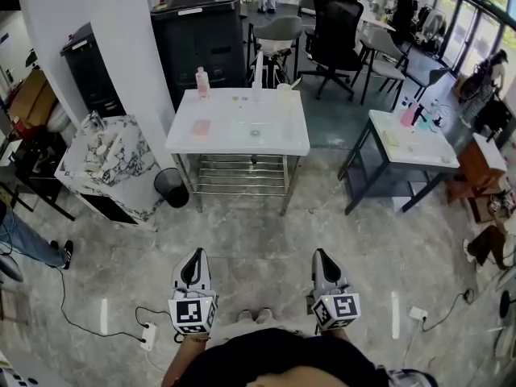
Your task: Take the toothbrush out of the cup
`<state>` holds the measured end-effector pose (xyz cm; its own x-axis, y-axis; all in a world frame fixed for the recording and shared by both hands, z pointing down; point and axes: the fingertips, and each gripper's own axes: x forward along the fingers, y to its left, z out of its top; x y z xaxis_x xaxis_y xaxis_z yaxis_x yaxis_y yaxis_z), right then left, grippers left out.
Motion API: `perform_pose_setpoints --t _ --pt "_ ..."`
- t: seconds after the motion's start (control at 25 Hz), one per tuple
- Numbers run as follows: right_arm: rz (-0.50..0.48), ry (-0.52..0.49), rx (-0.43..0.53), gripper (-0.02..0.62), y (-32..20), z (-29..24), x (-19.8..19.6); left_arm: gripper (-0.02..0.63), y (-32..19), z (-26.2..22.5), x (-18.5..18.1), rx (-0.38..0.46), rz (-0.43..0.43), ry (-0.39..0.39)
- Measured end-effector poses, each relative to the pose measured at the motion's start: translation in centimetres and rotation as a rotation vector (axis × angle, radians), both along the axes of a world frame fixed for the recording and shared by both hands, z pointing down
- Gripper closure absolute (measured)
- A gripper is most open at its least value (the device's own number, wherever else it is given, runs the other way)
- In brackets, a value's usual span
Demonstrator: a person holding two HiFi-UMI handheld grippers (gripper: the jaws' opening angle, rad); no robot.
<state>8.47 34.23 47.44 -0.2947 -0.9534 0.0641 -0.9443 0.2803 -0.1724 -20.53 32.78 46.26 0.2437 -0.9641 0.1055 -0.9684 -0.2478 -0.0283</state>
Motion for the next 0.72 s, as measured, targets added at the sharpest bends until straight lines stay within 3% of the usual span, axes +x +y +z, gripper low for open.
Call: perform_pose_setpoints --t 0.2,0.28,0.32,0.44,0.6,0.72 --pt "-0.037 -0.016 0.031 0.589 -0.1 -0.4 -0.1 0.603 0.2 0.1 0.3 -0.007 -0.005 -0.003" --pt "-0.069 -0.068 0.042 0.462 -0.3 -0.7 -0.5 0.603 0.1 0.1 0.2 -0.007 -0.006 -0.004" --pt "-0.081 -0.08 0.041 0.315 -0.4 -0.7 -0.7 0.603 0.2 0.1 0.2 -0.006 -0.007 -0.004" --pt "-0.091 -0.033 0.019 0.139 -1.0 -0.2 -1.2 0.603 0.2 0.1 -0.1 -0.003 -0.011 -0.002" --pt "-0.062 0.049 -0.017 0.109 -1.4 0.7 -0.4 0.603 0.2 0.3 -0.1 -0.008 -0.016 -0.001" --pt "-0.035 0.053 -0.029 0.109 -1.7 0.8 0.6 0.603 0.1 0.4 0.1 -0.01 -0.021 -0.003"
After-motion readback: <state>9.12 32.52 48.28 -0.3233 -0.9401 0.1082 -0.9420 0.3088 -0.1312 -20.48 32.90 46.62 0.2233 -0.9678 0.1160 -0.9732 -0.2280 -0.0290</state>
